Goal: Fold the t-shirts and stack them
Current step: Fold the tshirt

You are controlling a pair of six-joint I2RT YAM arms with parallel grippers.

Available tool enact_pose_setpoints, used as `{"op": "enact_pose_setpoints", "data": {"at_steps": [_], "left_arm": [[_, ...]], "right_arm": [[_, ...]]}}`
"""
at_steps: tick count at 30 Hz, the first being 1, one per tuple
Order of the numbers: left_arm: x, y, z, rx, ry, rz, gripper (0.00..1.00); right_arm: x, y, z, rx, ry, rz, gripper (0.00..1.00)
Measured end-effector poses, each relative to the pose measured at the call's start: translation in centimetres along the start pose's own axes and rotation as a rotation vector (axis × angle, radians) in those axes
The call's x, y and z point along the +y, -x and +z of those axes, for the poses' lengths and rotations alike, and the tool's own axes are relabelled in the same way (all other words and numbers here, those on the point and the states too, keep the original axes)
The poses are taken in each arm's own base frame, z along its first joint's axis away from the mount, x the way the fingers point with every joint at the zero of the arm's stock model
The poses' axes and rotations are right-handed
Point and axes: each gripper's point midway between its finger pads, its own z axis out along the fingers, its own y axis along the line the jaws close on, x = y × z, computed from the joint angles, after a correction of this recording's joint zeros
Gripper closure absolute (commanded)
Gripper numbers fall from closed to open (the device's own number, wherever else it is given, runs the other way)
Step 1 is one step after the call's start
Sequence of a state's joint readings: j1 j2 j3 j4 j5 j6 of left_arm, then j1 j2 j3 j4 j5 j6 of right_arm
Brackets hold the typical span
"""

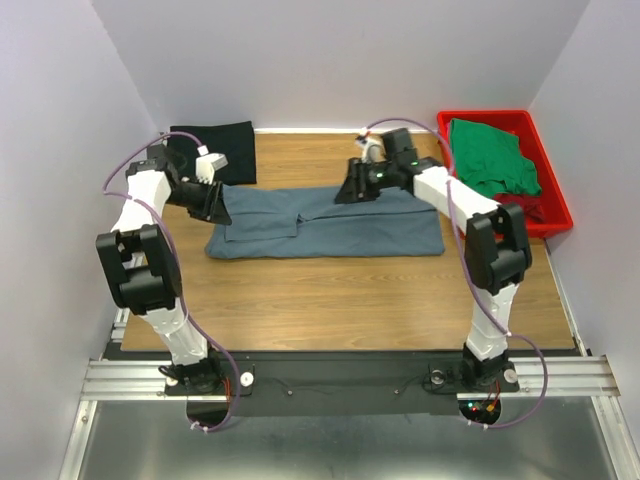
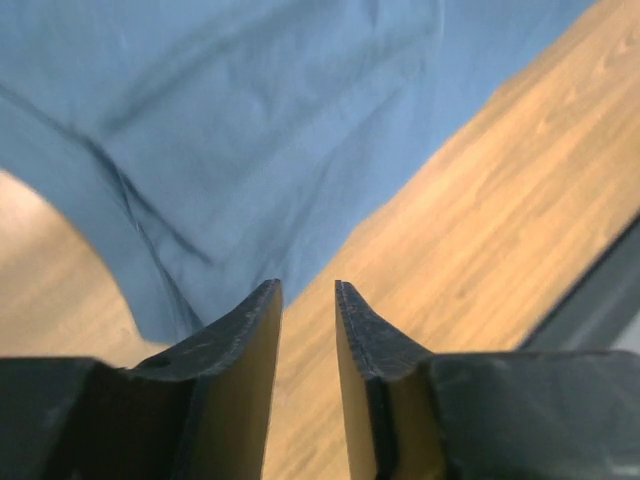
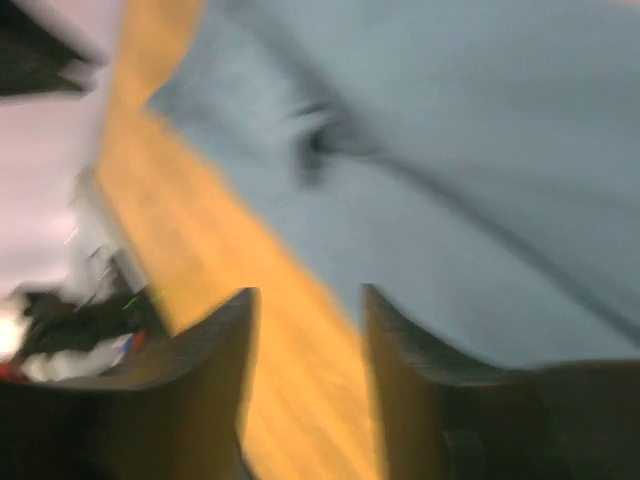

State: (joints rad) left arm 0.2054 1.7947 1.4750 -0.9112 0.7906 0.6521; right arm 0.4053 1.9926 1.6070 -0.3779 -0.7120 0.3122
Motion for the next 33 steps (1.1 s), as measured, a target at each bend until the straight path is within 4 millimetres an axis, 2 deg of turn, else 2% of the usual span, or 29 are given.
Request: {"op": "enact_pose_setpoints", "data": {"at_steps": [2,4,5,7,8,12,15,19,25,27,30,32,33], "left_arm": [[-0.6,0.9,0.9,-0.011,0.017,0.022,0.66],[-0.9,1.4,2.4,-0.01,0.032,0.022,0.66],[-1.1,1.4,3.3,-0.002,0.036,0.019,0.66],[-1.5,1.5,4.6,0.013,0.041,0.009,0.66],[-1.7,1.7,5.5,0.021,0.041,0.004,0.66],[-1.3,1.9,7.0,0.031,0.073,-0.026,0.66],[-0.8,1.9,7.3,0.027,0.097,-0.05,0.67],[-0.8,0.6,8.2,0.05,0.11,-0.082,0.67],[-1.0,-1.4,9.0,0.097,0.131,-0.119,0.67],[-1.0,-1.8,8.8,0.104,0.152,-0.12,0.68],[-1.1,-2.0,8.4,0.106,0.177,-0.115,0.7],[-1.1,-1.9,8.4,0.105,0.192,-0.108,0.71],[-1.2,-1.8,8.4,0.105,0.199,-0.104,0.71]], "right_arm": [[-2.4,1.0,-1.6,-0.032,-0.066,-0.003,0.62],[-6.4,1.2,-3.1,-0.055,-0.17,0.005,0.64],[-7.7,0.9,-3.5,-0.053,-0.202,0.013,0.65],[-11.0,-1.1,-3.9,-0.012,-0.283,0.039,0.68],[-11.9,-2.0,-3.8,0.01,-0.305,0.045,0.68],[-14.2,-6.6,-2.8,0.128,-0.359,0.07,0.73],[-14.5,-7.9,-2.6,0.152,-0.362,0.074,0.73],[-14.0,-9.4,-3.1,0.158,-0.35,0.08,0.73],[-11.7,-13.8,-4.4,0.223,-0.291,0.133,0.74],[-9.6,-16.0,-4.6,0.281,-0.244,0.13,0.71],[-4.4,-20.2,-5.0,0.413,-0.133,0.105,0.7],[-1.5,-21.0,-5.6,0.458,-0.077,0.078,0.67],[-0.5,-20.3,-6.0,0.448,-0.062,0.059,0.67]]}}
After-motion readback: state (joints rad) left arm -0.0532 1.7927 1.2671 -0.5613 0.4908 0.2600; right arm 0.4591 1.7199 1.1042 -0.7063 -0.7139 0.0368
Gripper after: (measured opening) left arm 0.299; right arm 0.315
